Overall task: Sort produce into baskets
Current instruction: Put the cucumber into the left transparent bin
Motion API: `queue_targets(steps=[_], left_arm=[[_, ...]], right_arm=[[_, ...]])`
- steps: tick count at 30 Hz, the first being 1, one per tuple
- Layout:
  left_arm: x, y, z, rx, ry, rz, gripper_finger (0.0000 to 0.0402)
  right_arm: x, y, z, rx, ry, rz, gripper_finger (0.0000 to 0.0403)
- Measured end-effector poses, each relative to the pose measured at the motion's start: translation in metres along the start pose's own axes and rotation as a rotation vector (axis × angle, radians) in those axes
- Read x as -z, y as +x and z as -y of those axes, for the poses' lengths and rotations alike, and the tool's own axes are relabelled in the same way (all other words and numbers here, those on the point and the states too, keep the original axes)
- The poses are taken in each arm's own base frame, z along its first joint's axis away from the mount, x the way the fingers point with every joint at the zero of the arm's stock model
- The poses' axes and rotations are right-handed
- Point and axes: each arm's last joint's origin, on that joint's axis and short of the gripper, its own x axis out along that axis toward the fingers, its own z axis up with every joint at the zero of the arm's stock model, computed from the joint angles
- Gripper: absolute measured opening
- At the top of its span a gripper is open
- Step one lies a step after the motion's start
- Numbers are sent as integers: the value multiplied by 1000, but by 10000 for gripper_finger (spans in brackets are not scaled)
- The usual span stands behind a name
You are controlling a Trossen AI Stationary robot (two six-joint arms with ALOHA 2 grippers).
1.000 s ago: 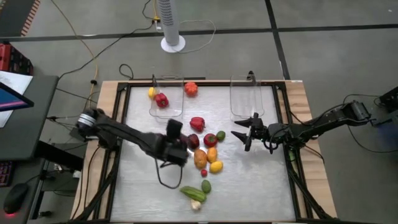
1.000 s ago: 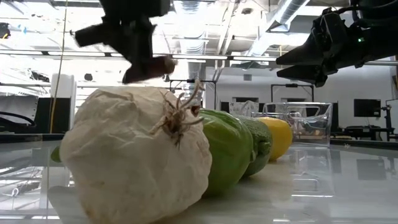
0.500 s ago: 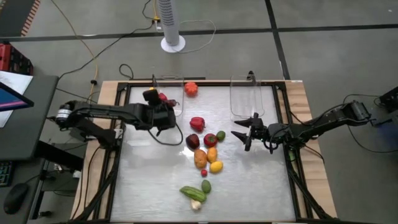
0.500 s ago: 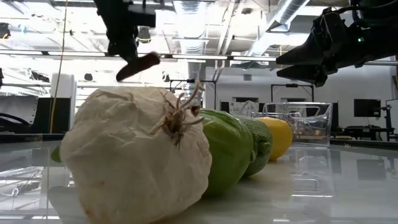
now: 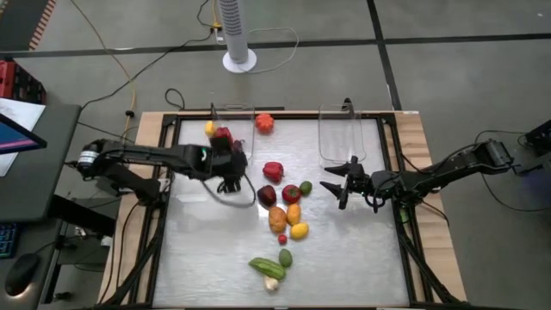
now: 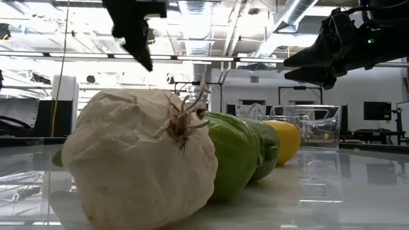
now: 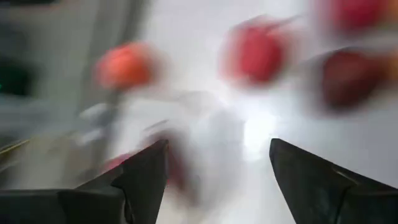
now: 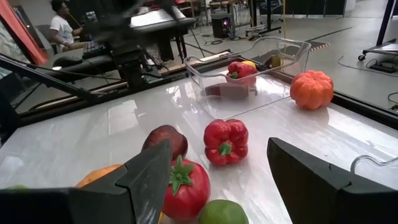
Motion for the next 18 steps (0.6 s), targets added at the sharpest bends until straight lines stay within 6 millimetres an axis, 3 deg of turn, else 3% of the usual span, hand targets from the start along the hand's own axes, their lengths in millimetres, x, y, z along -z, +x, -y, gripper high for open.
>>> queue_targets(steps=[4, 7, 11, 18], left_arm=[[-10, -7, 48, 320, 20, 182, 249], [-4, -11, 85, 477, 76, 298, 245], [16, -12, 123, 538, 154, 354, 244], [28, -7, 173, 582, 147, 424, 252]], right_arm=[[0, 0, 0, 0, 0, 0, 292], [0, 0, 0, 0, 0, 0, 292], [0, 0, 0, -1, 2, -1, 292], [0, 0, 0, 2, 6, 3, 292]])
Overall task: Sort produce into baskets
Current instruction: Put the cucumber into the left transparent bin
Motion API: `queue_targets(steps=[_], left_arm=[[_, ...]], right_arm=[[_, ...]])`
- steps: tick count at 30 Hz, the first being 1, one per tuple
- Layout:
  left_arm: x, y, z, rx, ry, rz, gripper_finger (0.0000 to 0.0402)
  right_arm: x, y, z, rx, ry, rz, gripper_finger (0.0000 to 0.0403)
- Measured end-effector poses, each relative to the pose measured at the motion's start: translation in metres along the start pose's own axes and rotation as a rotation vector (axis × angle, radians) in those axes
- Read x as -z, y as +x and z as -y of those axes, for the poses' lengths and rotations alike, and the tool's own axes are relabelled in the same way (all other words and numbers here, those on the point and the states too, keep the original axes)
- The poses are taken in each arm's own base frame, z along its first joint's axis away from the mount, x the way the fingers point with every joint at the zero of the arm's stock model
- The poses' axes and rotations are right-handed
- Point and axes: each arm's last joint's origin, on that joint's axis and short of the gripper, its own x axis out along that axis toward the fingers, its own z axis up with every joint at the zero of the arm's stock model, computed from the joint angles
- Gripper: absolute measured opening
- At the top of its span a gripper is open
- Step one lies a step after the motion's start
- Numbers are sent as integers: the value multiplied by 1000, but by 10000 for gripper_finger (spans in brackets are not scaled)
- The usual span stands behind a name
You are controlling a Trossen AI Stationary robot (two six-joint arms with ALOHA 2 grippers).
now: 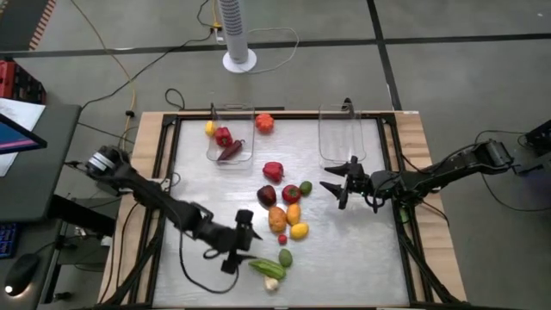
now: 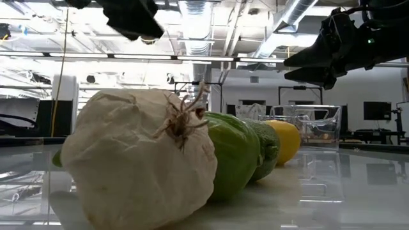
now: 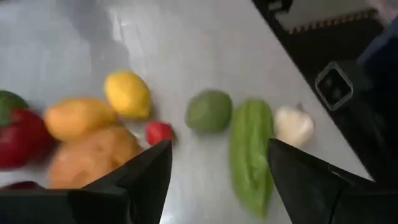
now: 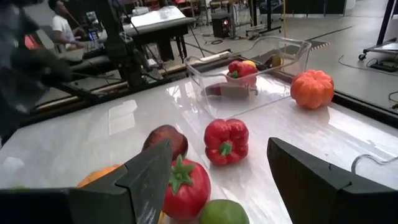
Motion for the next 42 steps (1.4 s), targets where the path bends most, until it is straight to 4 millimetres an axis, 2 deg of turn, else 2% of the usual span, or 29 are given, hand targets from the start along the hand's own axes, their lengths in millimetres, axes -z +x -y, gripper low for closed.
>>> queue_targets(steps=[6, 10, 13, 20, 23, 28, 33, 36, 39, 42], left_arm=[[14, 34, 14, -1, 14, -9, 298], [12, 47, 19, 41, 15, -22, 324], [14, 56, 22, 62, 24, -48, 329], [39, 84, 26, 86, 26, -147, 330], [44, 90, 26, 75, 30, -161, 328], [44, 89, 24, 25, 71, -153, 290], [39, 87, 22, 4, 87, -170, 199], [28, 83, 18, -36, 104, -233, 148], [9, 70, 11, -98, 129, -276, 146], [-13, 45, 5, -190, 174, -282, 146]], right_arm=[[1, 0, 0, 2, 3, -6, 292], [1, 0, 0, 3, 1, -9, 292], [1, 0, 0, 3, 1, -9, 292], [1, 0, 0, 3, 1, -8, 292], [1, 0, 0, 2, 2, -8, 292], [1, 0, 0, 2, 2, -8, 292], [1, 0, 0, 2, 1, -8, 292], [1, 0, 0, 2, 1, -8, 292], [1, 0, 0, 2, 1, -8, 292], [1, 0, 0, 2, 2, -6, 292]])
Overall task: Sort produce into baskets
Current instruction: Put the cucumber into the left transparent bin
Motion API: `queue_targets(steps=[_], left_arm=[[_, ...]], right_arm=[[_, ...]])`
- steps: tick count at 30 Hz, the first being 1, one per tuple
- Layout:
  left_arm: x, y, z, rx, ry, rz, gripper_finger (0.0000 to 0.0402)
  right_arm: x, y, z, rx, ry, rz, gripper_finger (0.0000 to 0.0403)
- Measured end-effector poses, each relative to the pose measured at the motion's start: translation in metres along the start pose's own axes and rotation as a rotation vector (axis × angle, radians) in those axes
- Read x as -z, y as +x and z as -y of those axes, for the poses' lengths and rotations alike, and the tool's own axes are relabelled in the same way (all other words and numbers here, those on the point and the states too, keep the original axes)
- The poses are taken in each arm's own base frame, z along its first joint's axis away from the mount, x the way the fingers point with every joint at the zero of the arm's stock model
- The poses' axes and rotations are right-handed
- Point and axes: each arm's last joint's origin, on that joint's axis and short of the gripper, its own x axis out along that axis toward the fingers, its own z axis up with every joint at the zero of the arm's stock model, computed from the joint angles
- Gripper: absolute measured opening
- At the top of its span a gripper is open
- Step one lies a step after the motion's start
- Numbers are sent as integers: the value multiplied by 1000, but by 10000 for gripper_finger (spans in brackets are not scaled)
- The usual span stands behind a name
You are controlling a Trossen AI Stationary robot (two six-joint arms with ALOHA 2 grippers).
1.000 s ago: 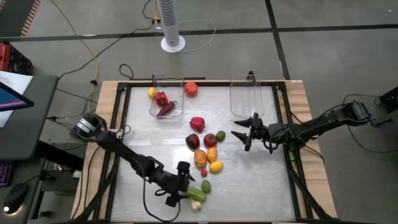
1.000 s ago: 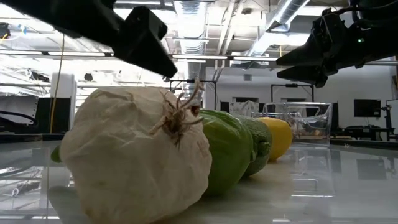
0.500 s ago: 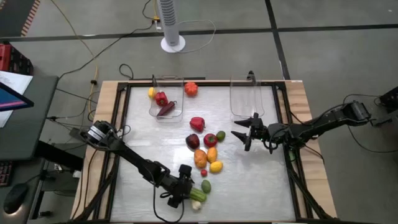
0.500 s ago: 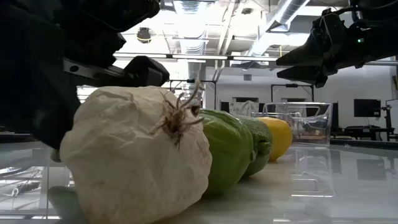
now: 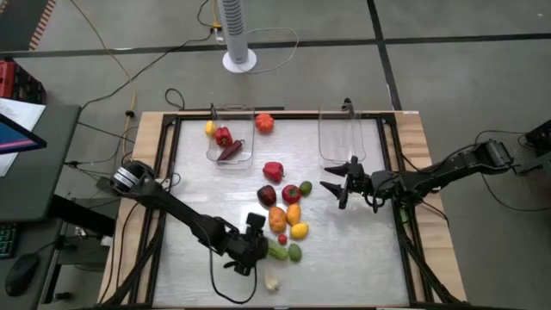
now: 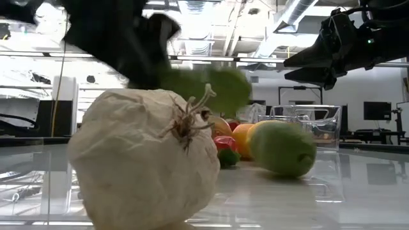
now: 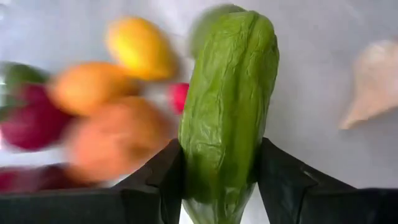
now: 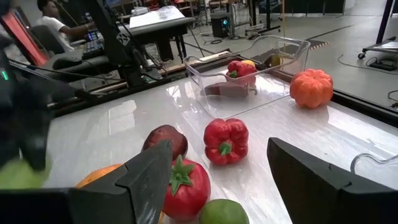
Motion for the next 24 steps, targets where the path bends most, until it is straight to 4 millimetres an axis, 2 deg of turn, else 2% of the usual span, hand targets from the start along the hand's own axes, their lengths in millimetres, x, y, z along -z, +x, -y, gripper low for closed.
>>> queue_targets(steps=[5, 8, 11, 15, 19, 24], left_arm=[[-2, -60, -33, -330, 0, 31, 147], [12, -93, -61, -566, -98, 36, 166], [35, -115, -90, -691, -232, 23, 180], [69, -121, -123, -748, -358, -25, 181], [98, -112, -149, -814, -417, -104, 181], [111, -99, -176, -758, -474, -115, 213]], right_arm=[[0, 0, 0, 0, -1, -2, 292], [0, 0, 0, 0, -1, -2, 292], [0, 0, 0, 0, -1, -2, 292], [0, 0, 0, -1, 2, 3, 292], [-1, 0, 0, -3, 5, 9, 292], [-1, 0, 0, -3, 5, 11, 292]])
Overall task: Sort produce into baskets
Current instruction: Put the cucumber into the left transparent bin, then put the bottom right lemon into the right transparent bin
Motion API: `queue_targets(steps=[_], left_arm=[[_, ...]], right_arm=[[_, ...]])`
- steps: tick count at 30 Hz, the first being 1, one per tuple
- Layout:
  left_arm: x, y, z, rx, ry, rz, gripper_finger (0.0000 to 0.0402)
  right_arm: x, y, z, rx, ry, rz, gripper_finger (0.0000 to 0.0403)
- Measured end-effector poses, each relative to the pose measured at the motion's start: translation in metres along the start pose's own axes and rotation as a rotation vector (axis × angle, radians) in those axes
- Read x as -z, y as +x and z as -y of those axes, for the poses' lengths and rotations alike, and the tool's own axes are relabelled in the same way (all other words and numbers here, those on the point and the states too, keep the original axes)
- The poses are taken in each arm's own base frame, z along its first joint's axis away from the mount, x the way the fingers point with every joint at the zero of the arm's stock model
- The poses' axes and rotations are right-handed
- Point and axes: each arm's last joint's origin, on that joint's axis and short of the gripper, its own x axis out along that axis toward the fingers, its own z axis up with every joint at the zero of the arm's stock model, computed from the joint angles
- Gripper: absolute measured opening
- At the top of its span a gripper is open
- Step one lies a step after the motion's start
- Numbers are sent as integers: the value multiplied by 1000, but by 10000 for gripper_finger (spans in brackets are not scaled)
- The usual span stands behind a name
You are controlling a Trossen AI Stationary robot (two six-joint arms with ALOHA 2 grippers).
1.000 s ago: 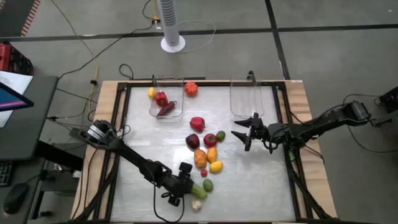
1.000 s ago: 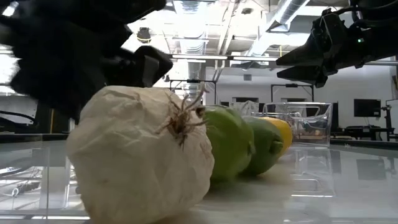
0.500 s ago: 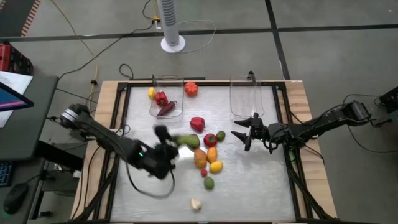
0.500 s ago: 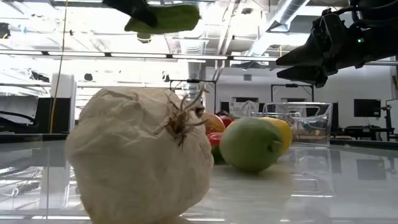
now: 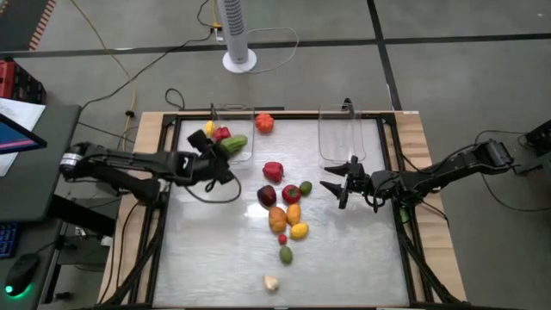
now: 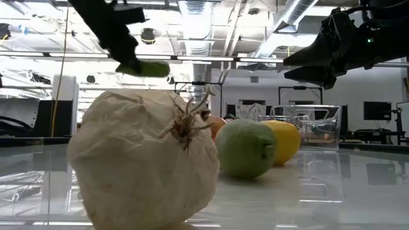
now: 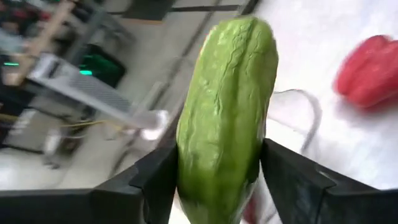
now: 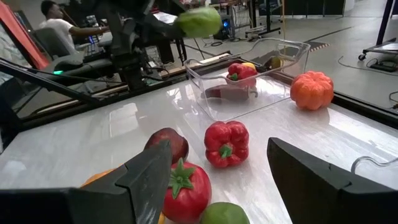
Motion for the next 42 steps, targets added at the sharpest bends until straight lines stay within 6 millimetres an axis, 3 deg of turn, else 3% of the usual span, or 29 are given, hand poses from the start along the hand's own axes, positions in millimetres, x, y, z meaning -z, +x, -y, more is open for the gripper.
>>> queue_targets(steps=[4, 7, 15, 22, 26, 30, 35, 42], left_arm=[[-9, 10, -8, 66, -35, 28, 256], [-18, 7, -14, 57, -21, 42, 276], [-41, -37, -11, 183, -61, 368, 272], [-16, -38, 11, 326, -102, 657, 257], [-9, -43, 4, 314, -127, 718, 256], [-9, -54, -10, 340, -137, 797, 256], [-6, -72, -31, 386, -166, 909, 256], [8, -82, -46, 469, -171, 929, 256]], right_arm=[[0, 0, 0, -3, -1, -1, 292], [1, -2, -4, -33, -13, -8, 292], [-17, -4, -41, -151, -139, -58, 292], [-7, 25, -90, -164, -363, -189, 292], [8, 47, -120, -220, -473, -321, 305], [14, 65, -143, -227, -514, -470, 345], [11, 82, -158, -193, -485, -623, 395], [18, 93, -163, -215, -451, -739, 355]])
